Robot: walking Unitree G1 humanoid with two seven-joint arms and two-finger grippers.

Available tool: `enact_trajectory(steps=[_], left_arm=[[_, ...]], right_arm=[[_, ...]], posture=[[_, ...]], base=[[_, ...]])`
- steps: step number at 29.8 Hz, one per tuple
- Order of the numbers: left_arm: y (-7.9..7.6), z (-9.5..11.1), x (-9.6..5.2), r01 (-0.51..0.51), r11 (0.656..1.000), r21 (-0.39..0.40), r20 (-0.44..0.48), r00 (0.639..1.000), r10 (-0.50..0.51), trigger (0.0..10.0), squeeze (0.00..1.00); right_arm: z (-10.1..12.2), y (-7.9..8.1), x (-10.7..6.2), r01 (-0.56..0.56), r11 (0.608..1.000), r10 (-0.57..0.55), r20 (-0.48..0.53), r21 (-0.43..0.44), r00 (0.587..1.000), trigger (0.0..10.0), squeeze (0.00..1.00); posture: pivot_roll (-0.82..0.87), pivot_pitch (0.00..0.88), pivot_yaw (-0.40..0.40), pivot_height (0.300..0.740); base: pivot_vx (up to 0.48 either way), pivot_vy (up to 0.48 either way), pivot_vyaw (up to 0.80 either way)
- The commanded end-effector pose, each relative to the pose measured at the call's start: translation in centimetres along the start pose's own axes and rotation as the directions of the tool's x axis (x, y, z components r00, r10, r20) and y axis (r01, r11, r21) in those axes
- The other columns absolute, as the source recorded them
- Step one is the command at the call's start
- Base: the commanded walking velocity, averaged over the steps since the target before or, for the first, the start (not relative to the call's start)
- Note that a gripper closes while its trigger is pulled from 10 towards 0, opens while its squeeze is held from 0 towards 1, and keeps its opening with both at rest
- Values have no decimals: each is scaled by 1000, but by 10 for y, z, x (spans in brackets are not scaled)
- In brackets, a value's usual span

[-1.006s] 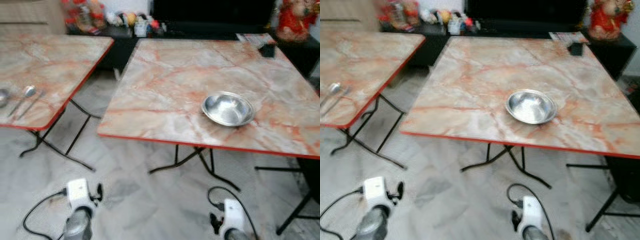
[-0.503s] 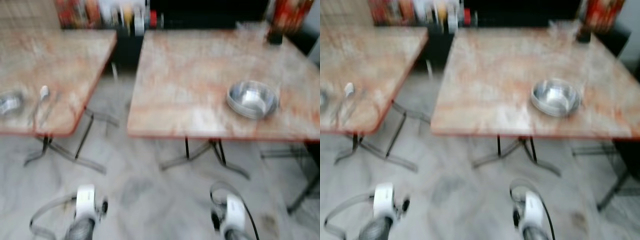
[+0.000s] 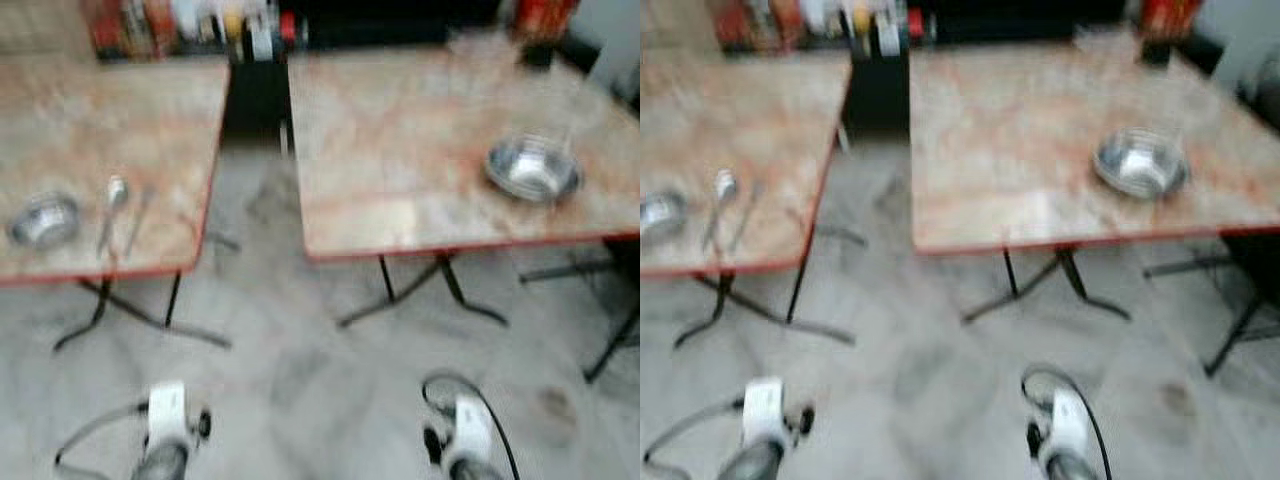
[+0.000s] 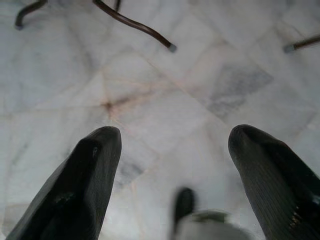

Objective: Setting the table

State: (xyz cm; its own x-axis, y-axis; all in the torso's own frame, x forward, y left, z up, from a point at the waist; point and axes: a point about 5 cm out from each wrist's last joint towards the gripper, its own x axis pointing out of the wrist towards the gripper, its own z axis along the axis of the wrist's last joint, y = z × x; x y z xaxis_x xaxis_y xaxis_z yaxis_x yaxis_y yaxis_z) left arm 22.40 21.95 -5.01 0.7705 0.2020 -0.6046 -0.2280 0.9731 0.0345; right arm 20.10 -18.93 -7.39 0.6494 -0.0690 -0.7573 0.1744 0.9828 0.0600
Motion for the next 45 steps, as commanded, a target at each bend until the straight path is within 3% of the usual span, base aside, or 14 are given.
enact_trajectory(steps=[1, 26, 45], left_arm=[[16, -6, -2, -58, 998, -11, -33, 998, 58, 10000, 0], [19, -9, -3, -68, 998, -17, -52, 996, 67, 10000, 0], [18, -11, -3, -61, 998, -7, -63, 996, 61, 10000, 0]], right_arm=[[1, 7, 1, -18, 1000, 18, 3, 3, 1000, 10000, 0], [2, 8, 1, -31, 999, 31, 3, -19, 1000, 10000, 0], [4, 9, 1, -40, 999, 40, 6, 0, 999, 10000, 0]], posture=[[78, 92, -26, 740], [68, 28, -22, 740], [68, 25, -26, 740]], base=[[0, 480, 0], [0, 477, 0], [0, 436, 0]])
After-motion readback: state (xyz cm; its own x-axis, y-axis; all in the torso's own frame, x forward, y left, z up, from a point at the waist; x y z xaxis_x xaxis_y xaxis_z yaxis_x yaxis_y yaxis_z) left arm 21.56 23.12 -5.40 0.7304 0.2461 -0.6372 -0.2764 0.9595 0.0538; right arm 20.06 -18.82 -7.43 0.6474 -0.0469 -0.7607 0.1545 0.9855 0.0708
